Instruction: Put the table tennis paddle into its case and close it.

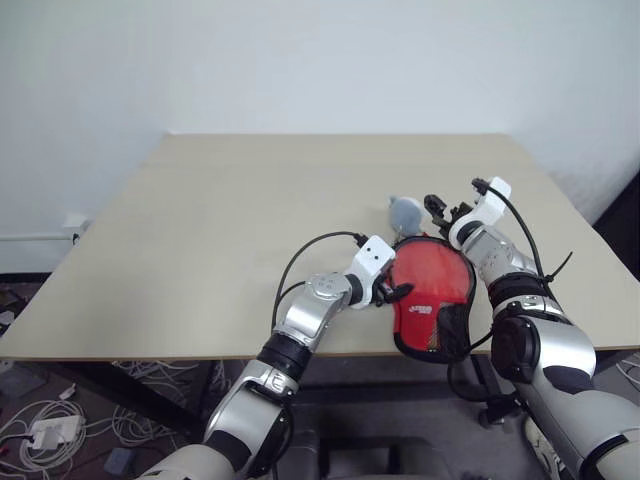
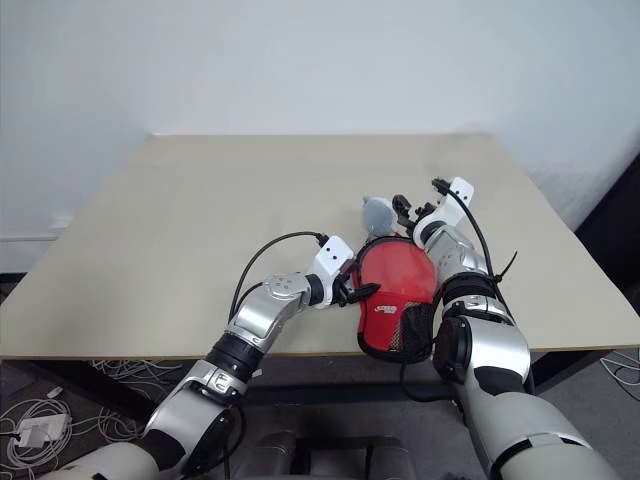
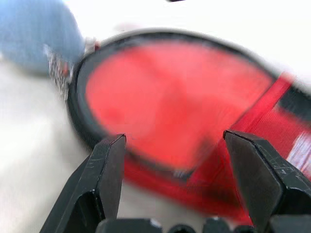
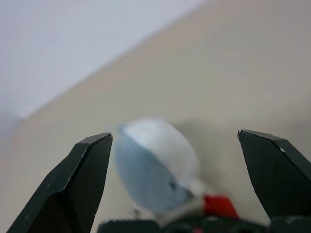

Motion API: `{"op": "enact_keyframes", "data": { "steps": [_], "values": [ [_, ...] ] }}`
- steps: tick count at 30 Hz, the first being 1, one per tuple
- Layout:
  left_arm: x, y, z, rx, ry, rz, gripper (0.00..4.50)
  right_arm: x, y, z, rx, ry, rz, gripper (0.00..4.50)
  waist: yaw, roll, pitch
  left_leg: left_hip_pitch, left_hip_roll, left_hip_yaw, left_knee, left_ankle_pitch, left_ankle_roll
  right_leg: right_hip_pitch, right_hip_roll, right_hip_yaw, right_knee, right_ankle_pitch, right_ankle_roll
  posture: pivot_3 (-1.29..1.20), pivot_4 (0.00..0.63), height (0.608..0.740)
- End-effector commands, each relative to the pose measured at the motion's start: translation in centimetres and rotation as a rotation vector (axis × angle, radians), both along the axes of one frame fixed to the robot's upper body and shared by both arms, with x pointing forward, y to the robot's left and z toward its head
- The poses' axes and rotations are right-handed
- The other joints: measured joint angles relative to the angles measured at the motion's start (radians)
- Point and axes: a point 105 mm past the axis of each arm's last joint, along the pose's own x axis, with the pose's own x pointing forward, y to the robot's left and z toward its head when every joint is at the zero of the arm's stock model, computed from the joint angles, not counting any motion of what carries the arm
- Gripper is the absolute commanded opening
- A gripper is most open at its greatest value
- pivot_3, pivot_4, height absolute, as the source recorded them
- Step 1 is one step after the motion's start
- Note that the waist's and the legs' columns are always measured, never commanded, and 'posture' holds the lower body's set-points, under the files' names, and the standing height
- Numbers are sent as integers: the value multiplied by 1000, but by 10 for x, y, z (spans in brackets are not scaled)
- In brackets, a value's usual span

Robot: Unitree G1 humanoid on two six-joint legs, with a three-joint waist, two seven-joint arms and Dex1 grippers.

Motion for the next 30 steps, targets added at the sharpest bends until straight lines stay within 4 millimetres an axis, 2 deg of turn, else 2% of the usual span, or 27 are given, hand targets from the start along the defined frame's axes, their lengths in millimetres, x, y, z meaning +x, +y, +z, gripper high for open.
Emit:
{"op": "enact_keyframes", "data": {
  "steps": [1, 4, 7, 9, 13, 16, 19, 22, 30],
  "values": [
    [4, -10, 40, -81, -98, -28, 3393, 5, -7, 37, -14, -109, -7, 4485, 0, 0, 0, 0, 0, 0, 0, 0, 0, 0, 0, 0, 0, 0, 0, 0, 0, 716],
    [4, -14, 49, -90, -124, -46, 3393, 6, -11, 38, -38, -97, -23, 4485, 0, 0, 0, 0, 0, 0, 0, 0, 0, 0, 0, 0, 0, 0, 0, 0, 0, 716],
    [11, -26, 51, -61, -127, -46, 3393, 7, -13, 27, -76, 3, -23, 4485, 1, 0, 0, 0, 0, 0, 0, 0, 0, 0, 0, 0, 0, 0, 0, 0, 0, 716],
    [15, -38, 43, -8, -129, -57, 3393, 8, -15, 25, -113, 42, -33, 4485, 0, 0, 0, 0, 0, 1, 0, 0, 0, 0, 0, 0, 0, 0, 0, 0, 0, 716],
    [22, -51, 21, 66, -75, -24, 3393, 11, -10, 25, -202, 98, -41, 4485, -2, 0, 0, 0, 0, 1, 0, 0, 0, 0, 0, 0, -1, 0, 0, 0, 0, 716],
    [23, -53, 6, 114, -76, -18, 3393, 13, 2, 28, -239, 75, 8, 4485, -5, 0, 0, 1, 0, 1, -2, 0, 1, -2, 1, 1, 0, 0, 0, 0, 0, 716],
    [19, -53, -8, 156, -76, -27, 3393, 11, 7, 17, -319, 99, 23, 4485, -1, 0, 0, 0, 0, 0, -2, 0, 1, -2, 1, 1, 0, -1, 1, 0, 0, 716],
    [17, -53, -11, 153, -75, -34, 3393, 9, 1, 3, -376, 145, -7, 4485, 0, 0, 0, 0, -1, 1, -1, 0, 1, -1, 0, 2, 0, -1, 1, 0, 0, 716],
    [19, -43, -13, 129, -57, -21, 3393, 1, -21, -20, -332, 208, -73, 4485, 0, 0, 0, 0, -1, 0, -1, 0, 0, -1, 0, 2, 0, -1, 1, 0, 0, 716]
  ]
}}
